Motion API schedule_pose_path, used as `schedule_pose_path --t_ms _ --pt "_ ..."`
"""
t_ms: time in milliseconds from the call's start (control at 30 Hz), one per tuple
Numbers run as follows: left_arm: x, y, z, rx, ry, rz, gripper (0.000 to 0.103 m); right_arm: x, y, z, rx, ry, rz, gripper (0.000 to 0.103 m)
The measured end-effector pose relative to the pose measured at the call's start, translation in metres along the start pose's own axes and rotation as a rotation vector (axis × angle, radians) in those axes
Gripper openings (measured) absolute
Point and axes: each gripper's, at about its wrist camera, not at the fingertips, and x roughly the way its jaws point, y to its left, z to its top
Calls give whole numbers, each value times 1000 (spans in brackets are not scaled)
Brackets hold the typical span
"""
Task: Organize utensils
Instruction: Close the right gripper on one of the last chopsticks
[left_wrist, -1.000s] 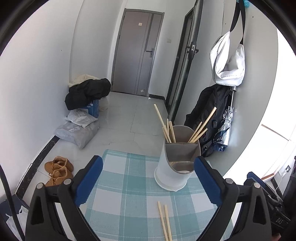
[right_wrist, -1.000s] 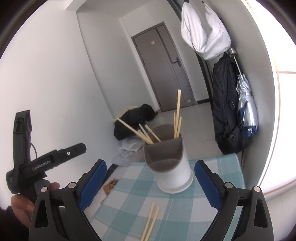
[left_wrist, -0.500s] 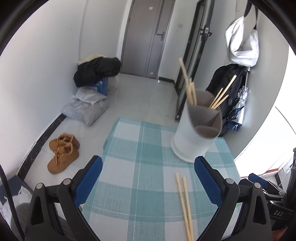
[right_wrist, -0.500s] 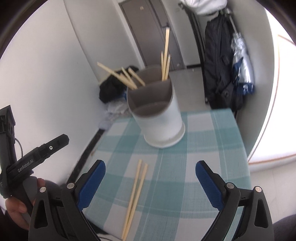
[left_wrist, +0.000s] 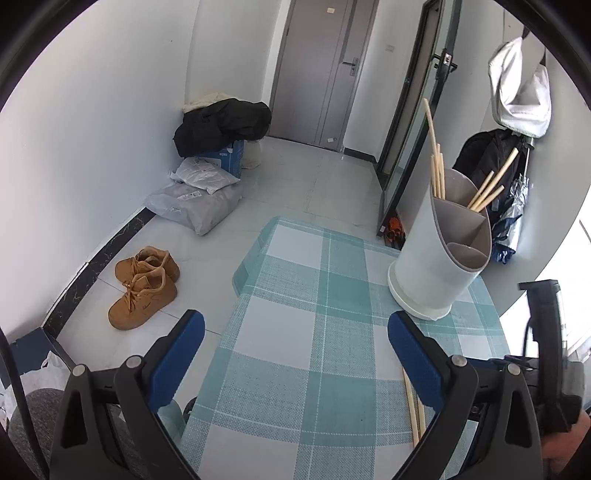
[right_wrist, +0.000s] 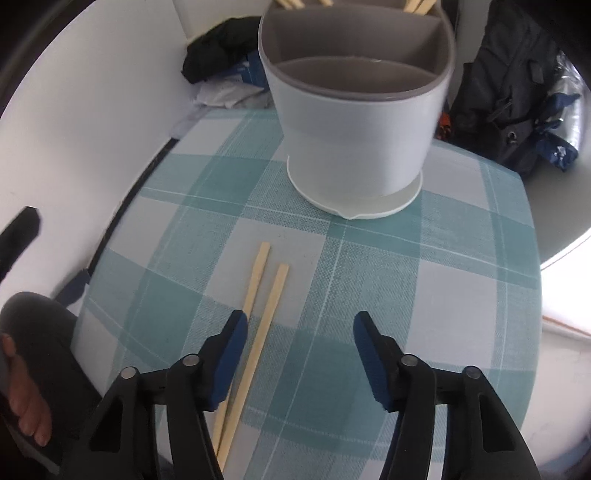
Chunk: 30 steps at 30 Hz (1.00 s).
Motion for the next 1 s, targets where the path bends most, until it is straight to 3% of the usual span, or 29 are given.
schedule_pose_path --t_ms 67,400,500,700,1000 --pt "3 6 1 -19 0 -10 97 9 1 5 -10 31 -34 40" --pt "14 19 7 -91 35 -36 97 22 5 18 -16 61 -44 38" --pt "15 22 8 -108 43 -38 97 22 14 17 -62 51 -74 23" --pt "18 26 8 -128 61 -31 97 22 28 13 -122 25 -98 9" --pt "23 19 1 -82 83 0 97 -1 -9 6 23 -66 30 6"
